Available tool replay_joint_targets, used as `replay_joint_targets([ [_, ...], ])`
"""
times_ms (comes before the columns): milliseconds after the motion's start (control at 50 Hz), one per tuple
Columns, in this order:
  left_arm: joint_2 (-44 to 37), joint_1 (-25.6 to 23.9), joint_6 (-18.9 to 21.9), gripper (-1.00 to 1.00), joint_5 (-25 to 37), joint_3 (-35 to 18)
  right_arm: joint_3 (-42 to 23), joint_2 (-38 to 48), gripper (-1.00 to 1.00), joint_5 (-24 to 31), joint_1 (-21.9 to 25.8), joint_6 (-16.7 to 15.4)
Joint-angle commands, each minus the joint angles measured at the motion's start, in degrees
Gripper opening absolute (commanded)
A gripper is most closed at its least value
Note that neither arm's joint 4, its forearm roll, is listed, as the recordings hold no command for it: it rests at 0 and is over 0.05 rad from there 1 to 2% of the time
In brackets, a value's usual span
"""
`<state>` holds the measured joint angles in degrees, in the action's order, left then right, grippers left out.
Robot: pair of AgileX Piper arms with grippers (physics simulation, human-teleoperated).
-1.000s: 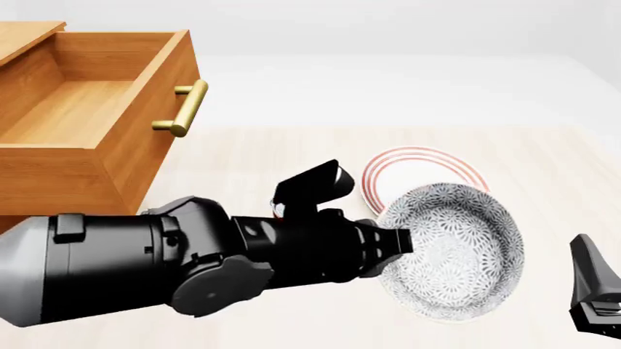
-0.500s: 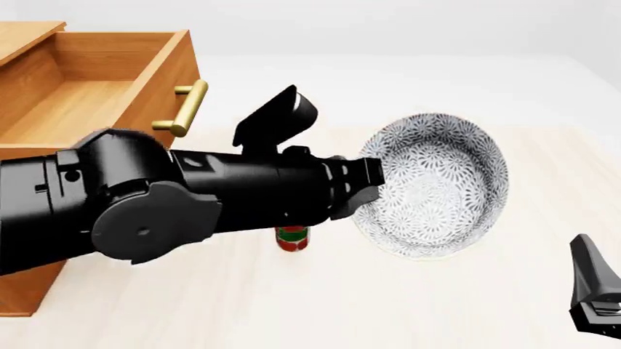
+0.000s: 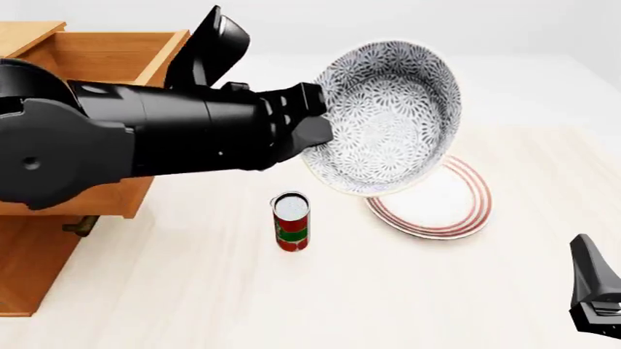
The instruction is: Put the bowl in the top drawer of the cabinet.
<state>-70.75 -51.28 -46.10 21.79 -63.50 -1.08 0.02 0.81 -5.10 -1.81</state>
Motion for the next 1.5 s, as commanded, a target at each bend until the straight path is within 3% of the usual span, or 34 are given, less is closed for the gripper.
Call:
replay_joint_targets([
  [20, 2.95, 3.72, 1.7, -1.0, 2.76, -1.59, 0.0, 0.0, 1.0, 0.0, -0.01, 0.0],
  [1500, 14.39, 29.42, 7.23, -1.0, 19.88, -13.46, 0.0, 0.0, 1.0, 0.0, 0.0, 0.0],
])
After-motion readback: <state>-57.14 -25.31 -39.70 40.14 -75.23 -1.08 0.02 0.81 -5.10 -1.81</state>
